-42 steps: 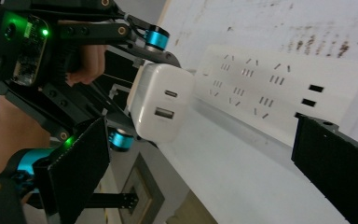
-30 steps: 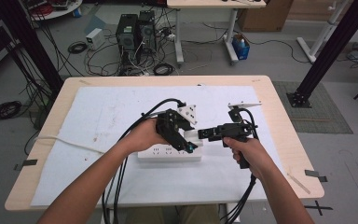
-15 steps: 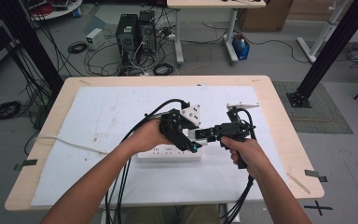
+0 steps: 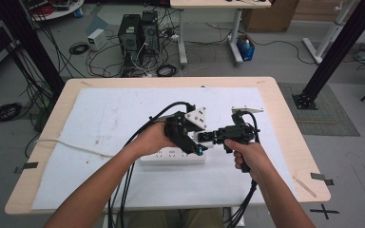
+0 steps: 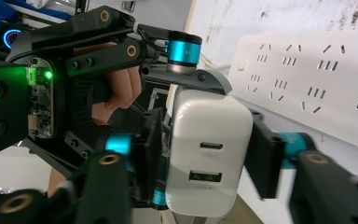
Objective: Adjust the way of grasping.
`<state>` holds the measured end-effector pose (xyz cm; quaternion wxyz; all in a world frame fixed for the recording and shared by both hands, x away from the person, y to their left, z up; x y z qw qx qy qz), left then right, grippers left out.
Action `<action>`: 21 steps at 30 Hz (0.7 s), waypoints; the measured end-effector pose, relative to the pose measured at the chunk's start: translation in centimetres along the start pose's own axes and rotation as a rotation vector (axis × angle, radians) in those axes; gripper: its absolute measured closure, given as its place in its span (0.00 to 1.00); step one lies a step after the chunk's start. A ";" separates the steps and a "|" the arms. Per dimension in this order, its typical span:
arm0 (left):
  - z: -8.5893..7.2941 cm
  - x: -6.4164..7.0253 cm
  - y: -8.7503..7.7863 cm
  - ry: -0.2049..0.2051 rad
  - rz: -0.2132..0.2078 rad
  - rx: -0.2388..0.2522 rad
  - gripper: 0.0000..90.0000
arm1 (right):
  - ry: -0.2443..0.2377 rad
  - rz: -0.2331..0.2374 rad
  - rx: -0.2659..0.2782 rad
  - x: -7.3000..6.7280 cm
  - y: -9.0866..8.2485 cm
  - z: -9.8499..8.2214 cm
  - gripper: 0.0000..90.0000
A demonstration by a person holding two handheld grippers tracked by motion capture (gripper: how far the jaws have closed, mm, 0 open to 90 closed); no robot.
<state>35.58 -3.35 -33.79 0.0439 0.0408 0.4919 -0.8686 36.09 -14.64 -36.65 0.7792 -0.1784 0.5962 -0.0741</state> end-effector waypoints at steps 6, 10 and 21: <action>0.2 -0.1 0.4 0.016 0.063 -0.013 0.47 | 0.012 -0.011 0.038 0.2 -0.2 0.2 0.69; -0.3 -0.2 0.7 -0.047 0.035 -0.054 0.27 | -0.009 -0.073 0.062 0.6 -0.5 0.3 0.69; -5.6 -1.2 -1.7 -0.176 -0.022 -0.164 0.22 | -0.083 -0.294 0.105 1.9 -4.2 0.3 0.69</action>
Point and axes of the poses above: each handheld gripper's, and its own axes: y roughly forward along the jaws, z roughly out of its top, x roughly to its right, the point moved 6 cm from there along y, roughly forward along the jaws, and after that the axes turned 10 degrees about -x, right-handed, at the moved point
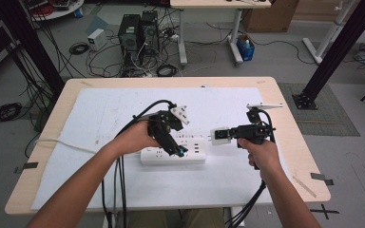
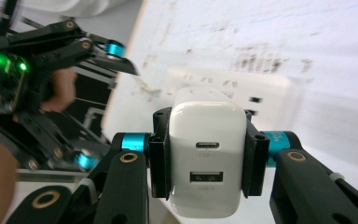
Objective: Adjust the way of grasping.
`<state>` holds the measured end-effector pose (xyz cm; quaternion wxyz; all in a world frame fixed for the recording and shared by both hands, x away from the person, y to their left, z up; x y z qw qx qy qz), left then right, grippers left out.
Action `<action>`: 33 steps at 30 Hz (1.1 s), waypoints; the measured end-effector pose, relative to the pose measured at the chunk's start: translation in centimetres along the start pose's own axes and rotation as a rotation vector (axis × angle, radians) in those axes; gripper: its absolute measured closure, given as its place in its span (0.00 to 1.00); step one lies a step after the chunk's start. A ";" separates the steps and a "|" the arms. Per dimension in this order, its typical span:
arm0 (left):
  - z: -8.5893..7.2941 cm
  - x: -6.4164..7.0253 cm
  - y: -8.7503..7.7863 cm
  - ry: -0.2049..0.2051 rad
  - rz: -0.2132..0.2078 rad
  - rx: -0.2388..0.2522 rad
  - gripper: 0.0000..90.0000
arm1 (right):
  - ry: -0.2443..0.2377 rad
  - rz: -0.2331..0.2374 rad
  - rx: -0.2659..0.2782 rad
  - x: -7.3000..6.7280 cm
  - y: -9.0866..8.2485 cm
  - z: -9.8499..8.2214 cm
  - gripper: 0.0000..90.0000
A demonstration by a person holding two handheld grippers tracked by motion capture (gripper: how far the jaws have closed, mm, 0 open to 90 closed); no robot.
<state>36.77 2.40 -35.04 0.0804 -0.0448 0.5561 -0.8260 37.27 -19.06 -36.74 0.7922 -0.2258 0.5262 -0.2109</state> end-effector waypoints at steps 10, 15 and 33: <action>-6.0 -1.9 -2.3 -0.109 -0.003 -0.157 0.22 | -0.131 -0.200 -0.085 0.5 -2.2 0.5 0.69; -8.5 -2.4 -3.4 -0.152 -0.004 -0.180 0.22 | -0.220 -0.270 -0.128 -0.1 -3.3 1.0 0.69; -13.9 -3.0 -5.3 -0.226 0.029 -0.318 0.22 | -0.452 -0.395 -0.247 -2.0 -4.0 2.2 0.69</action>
Point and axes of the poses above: each handheld gripper's, and its own axes: y roughly forward along the jaws, z roughly out of its top, x roughly to its right, the point moved 6 cm from there along y, roughly forward along the jaws, and after that the axes turned 10 degrees about -x, right-handed, at the moved point
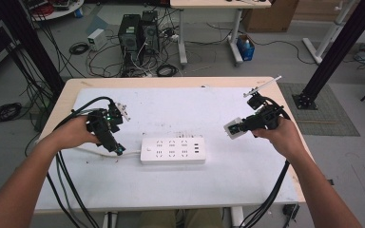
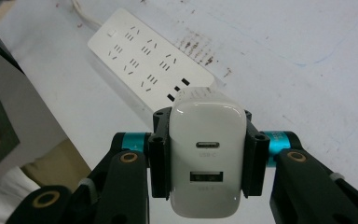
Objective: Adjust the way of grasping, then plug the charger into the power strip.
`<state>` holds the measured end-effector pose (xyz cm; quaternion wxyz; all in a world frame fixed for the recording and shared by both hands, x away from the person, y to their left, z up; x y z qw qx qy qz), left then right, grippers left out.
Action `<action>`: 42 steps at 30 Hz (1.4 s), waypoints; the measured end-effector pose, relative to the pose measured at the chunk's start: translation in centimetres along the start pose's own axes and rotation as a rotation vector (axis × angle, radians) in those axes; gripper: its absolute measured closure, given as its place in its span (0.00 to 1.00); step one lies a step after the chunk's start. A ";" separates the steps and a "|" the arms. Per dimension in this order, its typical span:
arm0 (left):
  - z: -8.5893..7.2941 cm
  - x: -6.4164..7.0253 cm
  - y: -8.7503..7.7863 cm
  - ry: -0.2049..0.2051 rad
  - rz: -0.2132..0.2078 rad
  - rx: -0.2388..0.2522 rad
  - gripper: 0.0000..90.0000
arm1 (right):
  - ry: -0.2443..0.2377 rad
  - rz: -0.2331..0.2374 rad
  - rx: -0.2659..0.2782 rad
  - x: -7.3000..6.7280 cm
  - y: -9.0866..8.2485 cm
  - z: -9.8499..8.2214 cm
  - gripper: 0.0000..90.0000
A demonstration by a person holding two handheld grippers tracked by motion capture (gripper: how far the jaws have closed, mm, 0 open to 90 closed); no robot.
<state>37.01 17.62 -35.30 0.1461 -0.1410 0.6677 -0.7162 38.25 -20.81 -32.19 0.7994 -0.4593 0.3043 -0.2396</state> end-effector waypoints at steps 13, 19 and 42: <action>-1.3 -0.6 -0.4 -0.025 0.037 -0.020 0.22 | -0.137 -0.047 -0.061 -1.6 0.6 2.0 0.69; -1.6 -1.0 -0.3 -0.027 0.035 -0.023 0.22 | -0.212 -0.043 -0.090 -2.2 1.4 3.7 0.69; -2.6 -3.2 1.9 -0.033 0.030 -0.045 0.22 | -0.477 -0.044 -0.266 -5.2 8.4 9.8 0.69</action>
Point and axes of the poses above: each handheld gripper's, and its own axes: y roughly forward along the jaws, z roughly out of its top, x roughly to its right, the point moved 6 cm from there along y, roughly forward along the jaws, and after that the axes turned 10 degrees about -x, right-handed, at the moved point
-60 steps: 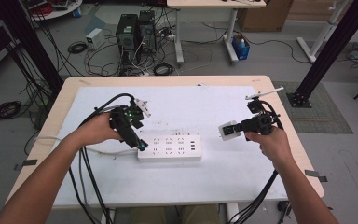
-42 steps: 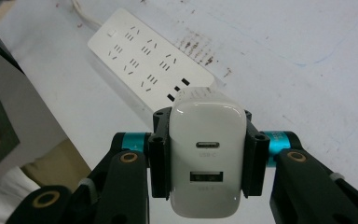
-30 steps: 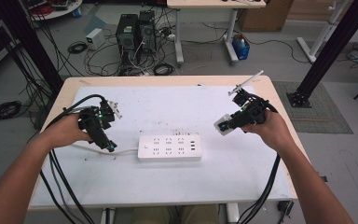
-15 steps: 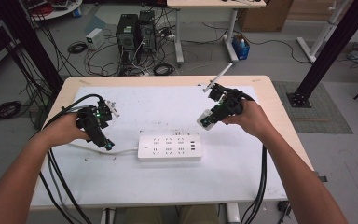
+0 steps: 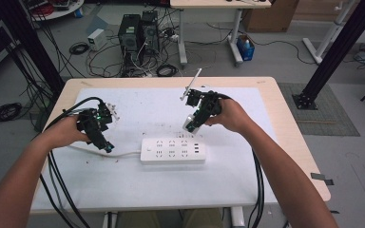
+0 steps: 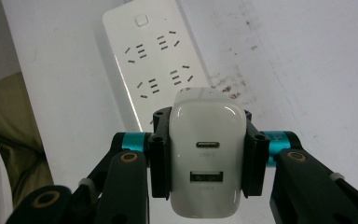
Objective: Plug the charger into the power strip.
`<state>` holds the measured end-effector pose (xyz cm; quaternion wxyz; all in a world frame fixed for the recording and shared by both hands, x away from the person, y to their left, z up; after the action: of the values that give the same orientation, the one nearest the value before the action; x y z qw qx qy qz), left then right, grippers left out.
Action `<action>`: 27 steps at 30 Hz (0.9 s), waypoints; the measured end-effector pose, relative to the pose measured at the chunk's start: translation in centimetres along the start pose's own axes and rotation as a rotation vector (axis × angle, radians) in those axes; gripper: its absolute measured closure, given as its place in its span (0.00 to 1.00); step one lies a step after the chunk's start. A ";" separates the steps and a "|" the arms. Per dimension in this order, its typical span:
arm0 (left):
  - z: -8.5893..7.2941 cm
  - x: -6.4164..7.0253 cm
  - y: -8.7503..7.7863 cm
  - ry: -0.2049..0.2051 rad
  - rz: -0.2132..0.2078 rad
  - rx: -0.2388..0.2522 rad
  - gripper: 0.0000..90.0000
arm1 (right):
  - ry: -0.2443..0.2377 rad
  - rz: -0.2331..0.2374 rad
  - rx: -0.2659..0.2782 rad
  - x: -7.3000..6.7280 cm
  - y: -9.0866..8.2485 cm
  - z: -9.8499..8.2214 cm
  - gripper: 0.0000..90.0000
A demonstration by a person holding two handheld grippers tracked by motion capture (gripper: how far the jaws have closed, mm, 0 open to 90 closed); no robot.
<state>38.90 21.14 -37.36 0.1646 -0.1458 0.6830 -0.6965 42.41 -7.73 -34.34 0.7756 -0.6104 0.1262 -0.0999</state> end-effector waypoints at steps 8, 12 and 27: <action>0.2 0.0 0.7 0.016 -0.010 -0.002 0.22 | -0.057 -0.001 -0.062 0.0 2.4 0.8 0.69; 0.3 -0.1 1.0 0.013 -0.014 -0.002 0.22 | -0.108 -0.012 -0.120 -0.1 4.1 1.1 0.69; 0.4 -0.3 1.9 0.006 -0.031 -0.007 0.22 | -0.286 -0.077 -0.225 -0.9 7.6 1.4 0.69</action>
<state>39.42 20.86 -39.24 0.1515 -0.1548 0.6835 -0.6971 41.95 -4.42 -41.32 0.7079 -0.7058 0.0013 -0.0269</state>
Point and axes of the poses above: each handheld gripper's, and its own axes: y roughly forward along the jaws, z roughly out of its top, x roughly to its right, the point moved 6 cm from there along y, roughly forward along the jaws, and after that the axes turned 10 degrees about -x, right-handed, at the moved point
